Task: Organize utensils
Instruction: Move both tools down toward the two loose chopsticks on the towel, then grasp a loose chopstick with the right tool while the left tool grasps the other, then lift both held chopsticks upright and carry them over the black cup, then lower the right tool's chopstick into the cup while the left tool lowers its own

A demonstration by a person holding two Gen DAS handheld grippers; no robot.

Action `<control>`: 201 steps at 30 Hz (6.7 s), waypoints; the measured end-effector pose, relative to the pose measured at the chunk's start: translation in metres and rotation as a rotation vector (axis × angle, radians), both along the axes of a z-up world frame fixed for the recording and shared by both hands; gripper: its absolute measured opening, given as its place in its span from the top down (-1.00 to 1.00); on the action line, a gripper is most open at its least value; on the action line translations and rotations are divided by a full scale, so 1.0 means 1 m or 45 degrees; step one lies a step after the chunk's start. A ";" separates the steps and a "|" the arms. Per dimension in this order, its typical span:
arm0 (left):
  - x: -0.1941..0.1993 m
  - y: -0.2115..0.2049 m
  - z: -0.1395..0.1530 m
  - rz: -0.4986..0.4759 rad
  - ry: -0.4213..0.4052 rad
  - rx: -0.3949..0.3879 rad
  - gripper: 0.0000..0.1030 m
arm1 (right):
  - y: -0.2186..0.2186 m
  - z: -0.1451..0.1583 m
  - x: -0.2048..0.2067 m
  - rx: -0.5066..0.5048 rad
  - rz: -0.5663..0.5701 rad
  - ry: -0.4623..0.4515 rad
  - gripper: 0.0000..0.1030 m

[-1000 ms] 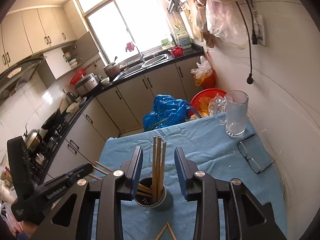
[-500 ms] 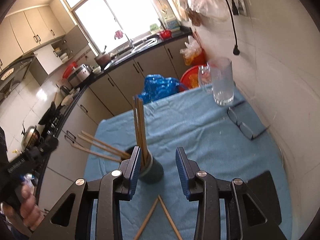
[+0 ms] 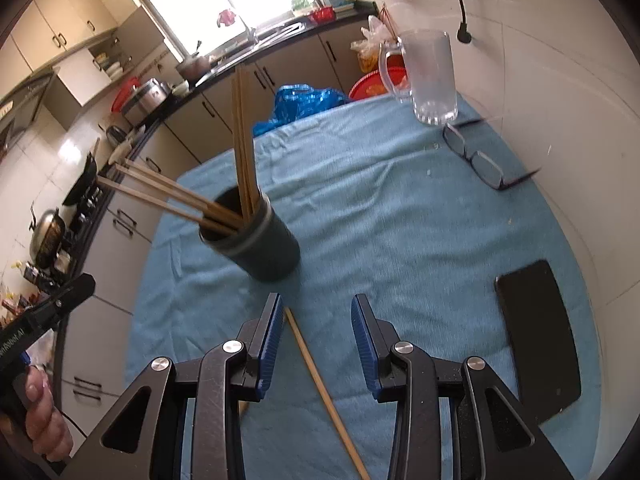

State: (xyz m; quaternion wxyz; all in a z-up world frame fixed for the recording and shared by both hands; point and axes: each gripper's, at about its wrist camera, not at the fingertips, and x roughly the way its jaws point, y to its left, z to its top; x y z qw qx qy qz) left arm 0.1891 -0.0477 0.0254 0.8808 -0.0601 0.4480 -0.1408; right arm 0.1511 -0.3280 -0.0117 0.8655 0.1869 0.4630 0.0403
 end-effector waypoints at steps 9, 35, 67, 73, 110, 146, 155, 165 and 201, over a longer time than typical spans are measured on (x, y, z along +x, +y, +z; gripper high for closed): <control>-0.029 -0.011 -0.072 -0.040 0.214 0.063 0.41 | 0.015 -0.044 -0.023 -0.036 0.086 0.125 0.25; -0.037 0.020 -0.094 0.000 0.293 0.089 0.41 | 0.083 -0.110 0.038 -0.207 0.404 0.331 0.74; 0.017 -0.080 -0.135 -0.284 0.349 0.299 0.87 | 0.005 -0.064 -0.014 -0.081 0.183 0.209 0.85; 0.001 -0.038 -0.086 -0.182 0.212 0.153 0.87 | 0.012 -0.040 -0.022 -0.064 0.208 0.136 0.85; -0.042 -0.015 0.001 -0.018 -0.036 0.141 0.87 | 0.034 0.029 -0.049 -0.011 0.257 -0.192 0.85; -0.040 -0.026 0.012 -0.051 -0.110 0.204 0.87 | 0.012 0.040 -0.049 0.006 0.169 -0.207 0.85; -0.038 -0.027 0.015 -0.045 -0.127 0.217 0.87 | 0.008 0.044 -0.048 0.013 0.145 -0.224 0.85; -0.036 -0.029 0.020 -0.050 -0.148 0.222 0.87 | 0.000 0.051 -0.045 0.023 0.121 -0.246 0.85; 0.076 -0.027 0.115 0.049 -0.267 -0.018 0.87 | 0.011 0.149 0.061 -0.021 0.106 -0.435 0.85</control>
